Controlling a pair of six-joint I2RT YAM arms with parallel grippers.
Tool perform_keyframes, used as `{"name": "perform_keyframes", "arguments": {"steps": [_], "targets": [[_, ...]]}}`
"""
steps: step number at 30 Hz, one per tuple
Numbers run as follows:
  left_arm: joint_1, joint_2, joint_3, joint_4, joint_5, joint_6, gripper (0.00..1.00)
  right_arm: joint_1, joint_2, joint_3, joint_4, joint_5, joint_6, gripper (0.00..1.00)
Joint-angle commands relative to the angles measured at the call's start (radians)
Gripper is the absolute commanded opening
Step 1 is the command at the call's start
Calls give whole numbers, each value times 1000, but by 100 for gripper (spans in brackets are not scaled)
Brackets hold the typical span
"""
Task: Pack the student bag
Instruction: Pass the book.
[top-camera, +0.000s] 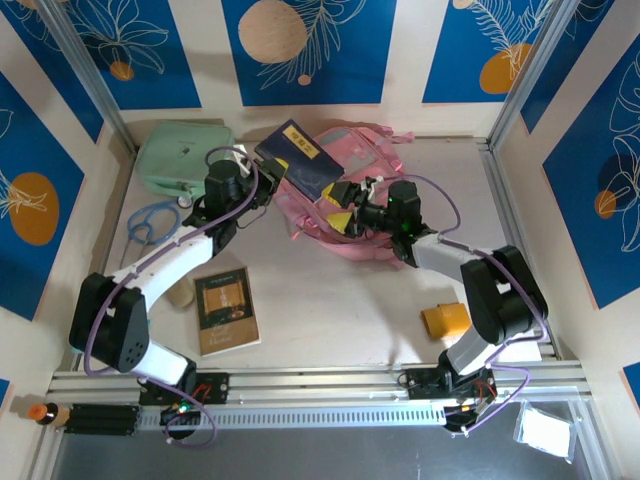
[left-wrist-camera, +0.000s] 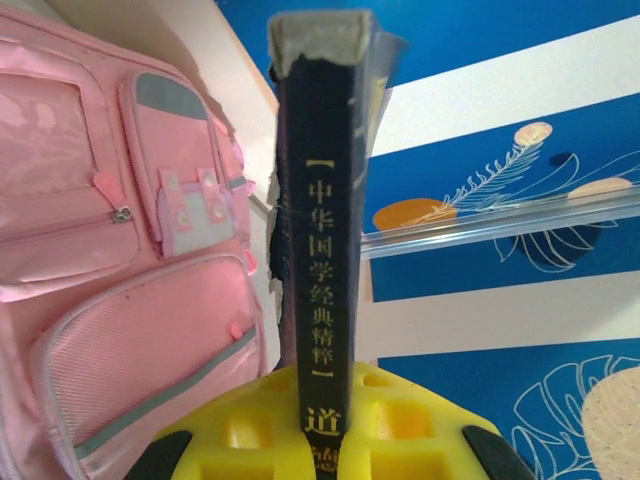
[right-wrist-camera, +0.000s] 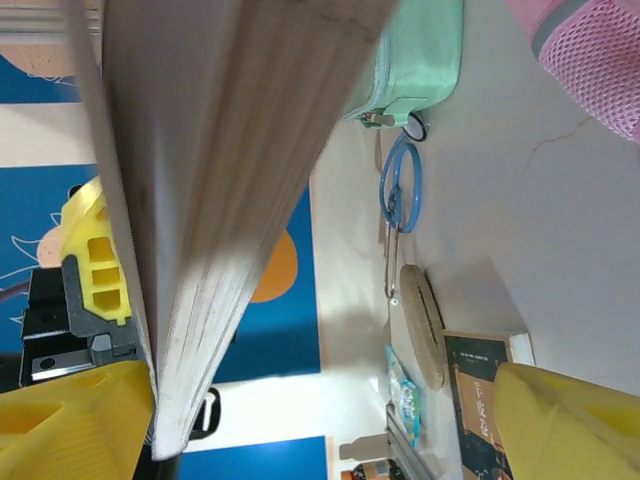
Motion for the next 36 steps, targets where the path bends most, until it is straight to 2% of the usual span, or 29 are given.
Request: {"name": "perform_keyframes", "arguments": {"steps": [1,9,23,25,27,29,30,32,36], "targets": [[-8,15,-16,134,42,-86,0,4,36,47,168,-17,87,87],[-14,29,-43,193,46,-154,0,3,81,72,223,19,135,79],[-20,74,-69,211,62,-191,0,-2,132,84,288,41,162,43],[-21,77,-77,211,65,-193,0,-6,137,84,298,42,163,35],[-21,78,-83,208,66,-193,0,-13,135,84,300,43,147,16],[-21,82,-96,208,58,-194,0,-18,121,82,258,44,118,6],[-19,86,-100,205,60,-190,3,-22,106,76,231,49,95,3],[-18,100,-99,186,68,-169,20,-30,70,60,175,63,48,0],[-19,142,-68,90,105,-85,53,-66,-35,46,-41,77,-118,0]]}}
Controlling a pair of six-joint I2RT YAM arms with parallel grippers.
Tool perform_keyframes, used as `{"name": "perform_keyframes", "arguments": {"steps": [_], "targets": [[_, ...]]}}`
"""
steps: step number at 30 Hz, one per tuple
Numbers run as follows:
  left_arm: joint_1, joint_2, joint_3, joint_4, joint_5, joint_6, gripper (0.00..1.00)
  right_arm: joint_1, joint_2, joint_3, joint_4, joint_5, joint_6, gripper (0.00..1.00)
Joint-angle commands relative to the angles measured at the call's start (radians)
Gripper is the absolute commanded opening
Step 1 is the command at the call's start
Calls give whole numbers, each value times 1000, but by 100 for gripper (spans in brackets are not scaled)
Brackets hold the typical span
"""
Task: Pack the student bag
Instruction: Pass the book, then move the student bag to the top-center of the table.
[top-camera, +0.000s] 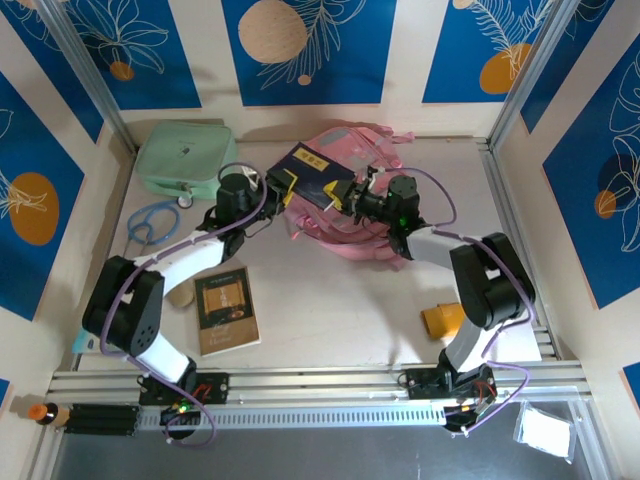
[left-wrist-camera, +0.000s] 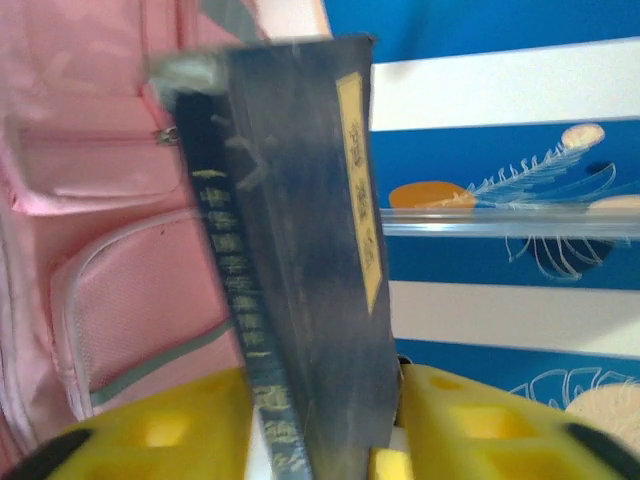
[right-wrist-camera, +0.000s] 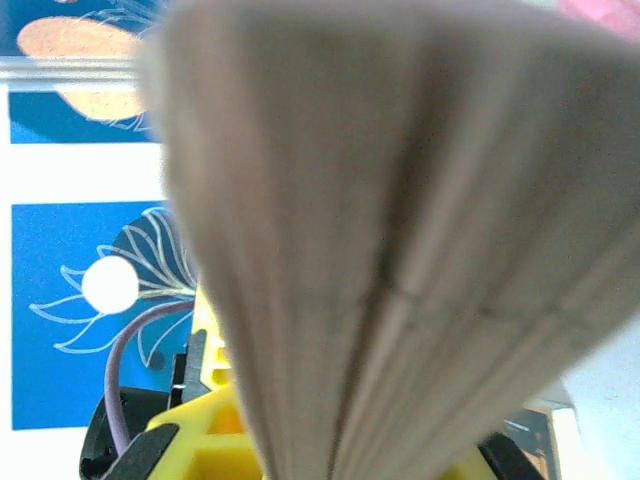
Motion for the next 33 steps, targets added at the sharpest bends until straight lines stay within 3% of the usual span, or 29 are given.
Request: {"name": "perform_keyframes", "arguments": {"steps": [1,5,13,24,33], "targets": [[-6,46,34,-68,48,88,60,-42,-132,-14,-189,43,-191,0],[-25,102,84,-171,48,205,71,-105,-248,-27,-419,90,-357,0],[-75,300,268,-240,96,280,73,-229,-432,-54,-759,192,-575,0],[-87,497,505,-443,49,366,74,-259,-504,-80,-875,231,-631,0],[-82,554,531,-578,-61,398,74,-259,-505,-58,-917,250,-645,0]]}}
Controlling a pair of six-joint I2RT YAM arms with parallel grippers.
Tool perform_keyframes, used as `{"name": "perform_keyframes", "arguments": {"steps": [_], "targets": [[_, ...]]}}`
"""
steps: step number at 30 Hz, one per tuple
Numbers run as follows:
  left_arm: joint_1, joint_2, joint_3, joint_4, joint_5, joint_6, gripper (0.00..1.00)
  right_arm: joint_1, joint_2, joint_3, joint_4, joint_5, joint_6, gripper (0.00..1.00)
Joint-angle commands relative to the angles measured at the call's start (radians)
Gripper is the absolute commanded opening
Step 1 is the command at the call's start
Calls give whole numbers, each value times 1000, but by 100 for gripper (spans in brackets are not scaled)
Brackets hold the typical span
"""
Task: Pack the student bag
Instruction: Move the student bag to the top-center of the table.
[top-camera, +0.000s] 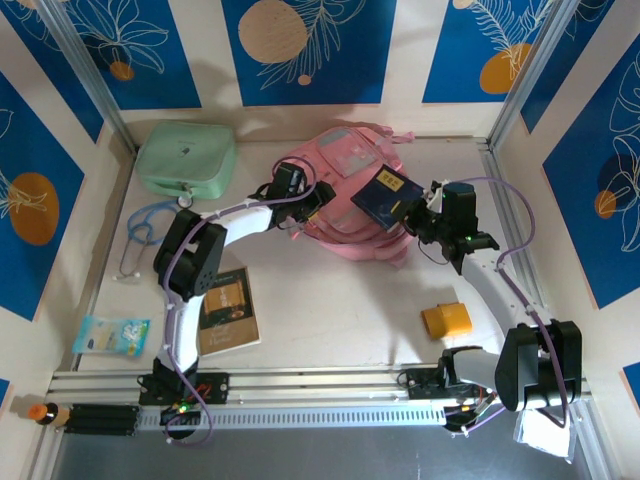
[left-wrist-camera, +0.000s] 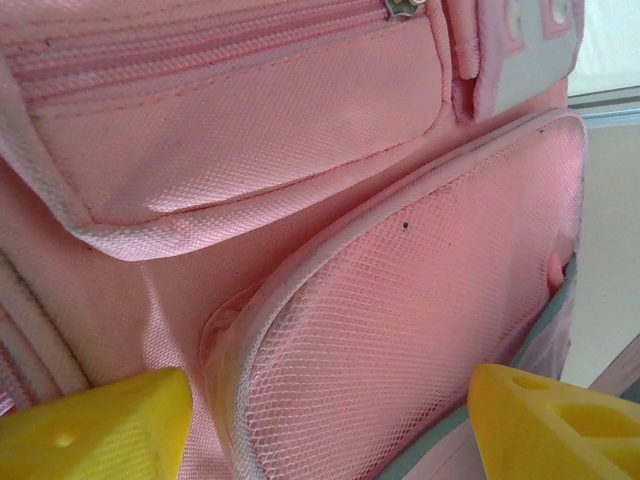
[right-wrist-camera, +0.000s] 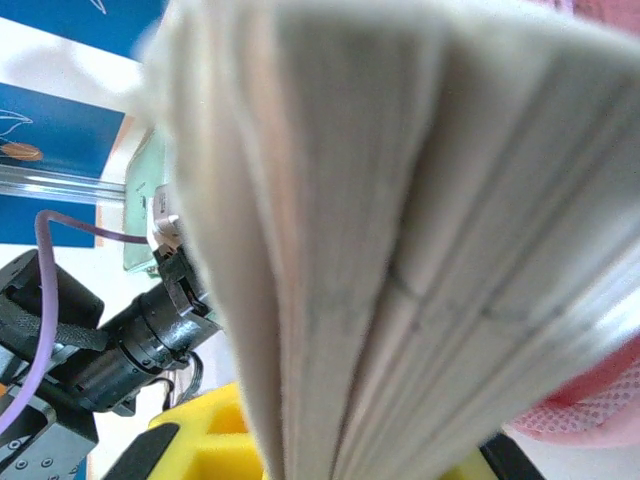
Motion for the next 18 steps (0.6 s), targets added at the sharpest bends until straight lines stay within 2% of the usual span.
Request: {"name": "perform_keyframes", "arguments": {"steps": [1,8,18], "targets": [[2,37,11,-127,-88,46,74,-5,-30,21,-20,25,-35,0],[57,-30,-91,-207,-182,130,73,-8,-63,33,-80,79,-78,0],[60,-229,-234,-295,-324,262,74,-35,-81,53,-101,67,-90,0]]}}
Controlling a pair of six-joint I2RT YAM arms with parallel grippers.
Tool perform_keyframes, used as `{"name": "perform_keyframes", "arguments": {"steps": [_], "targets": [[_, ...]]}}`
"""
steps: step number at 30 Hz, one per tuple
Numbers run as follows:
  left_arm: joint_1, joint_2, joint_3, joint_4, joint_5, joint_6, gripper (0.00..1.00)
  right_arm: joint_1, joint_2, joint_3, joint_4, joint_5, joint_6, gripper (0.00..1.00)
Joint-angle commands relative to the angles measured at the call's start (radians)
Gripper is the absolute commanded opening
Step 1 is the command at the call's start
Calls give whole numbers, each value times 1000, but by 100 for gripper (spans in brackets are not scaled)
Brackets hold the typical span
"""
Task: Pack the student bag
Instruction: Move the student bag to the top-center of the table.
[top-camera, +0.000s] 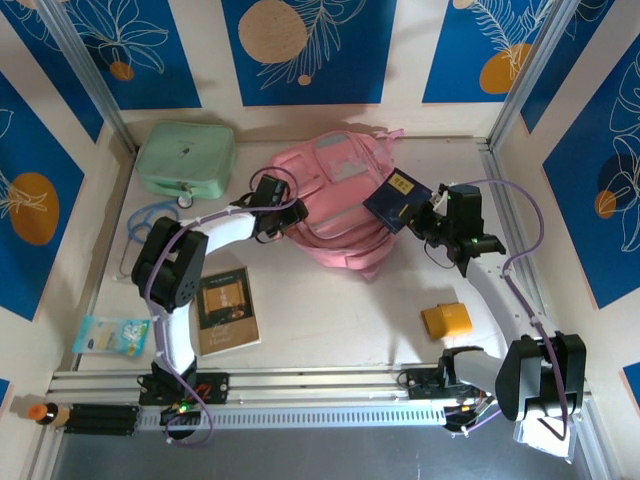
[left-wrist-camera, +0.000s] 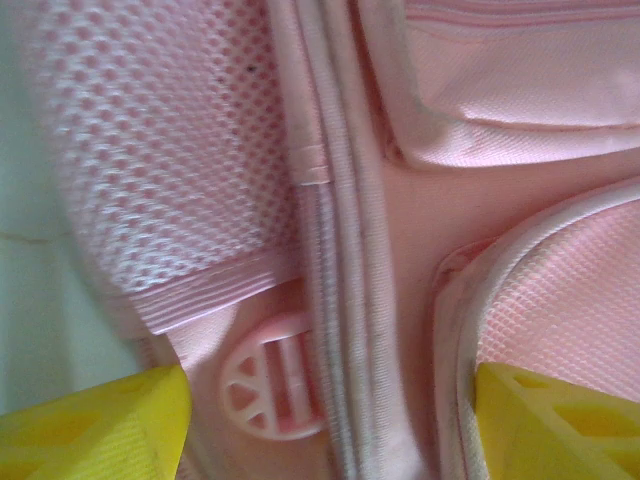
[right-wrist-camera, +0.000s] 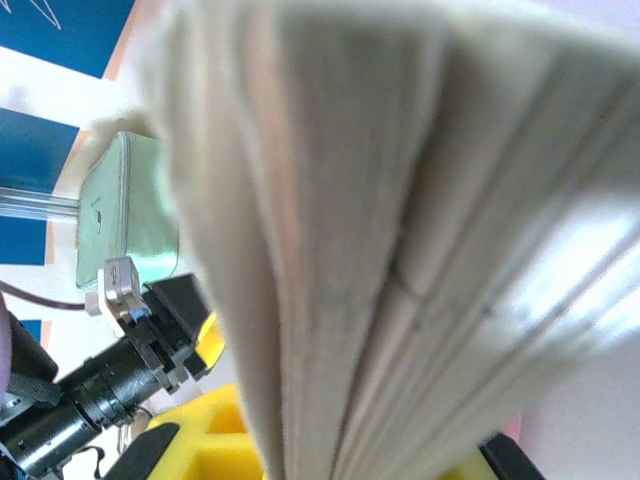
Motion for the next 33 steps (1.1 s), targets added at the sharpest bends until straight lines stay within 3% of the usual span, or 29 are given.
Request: {"name": "perform_keyframes", "arguments": {"steps": [1,8,15,23,33], "targets": [[5,-87,-31,-129,-86,101,74,-10,-32,44,2,-5,-27,0],[-69,-165,91,-226,-82,382,75,-36,-51,52,-18,1,-28,0],[-216,-61,267,-318,-89,693,76,-78,-64,51,-49,10,-22,0],[-318,101,453,-386,-95,906,67,-129,-87,40,-92,9,-16,0],[-377,281,639,-510,-313,1012,52,-168,-100,13,-101,-6,-1,0]]}}
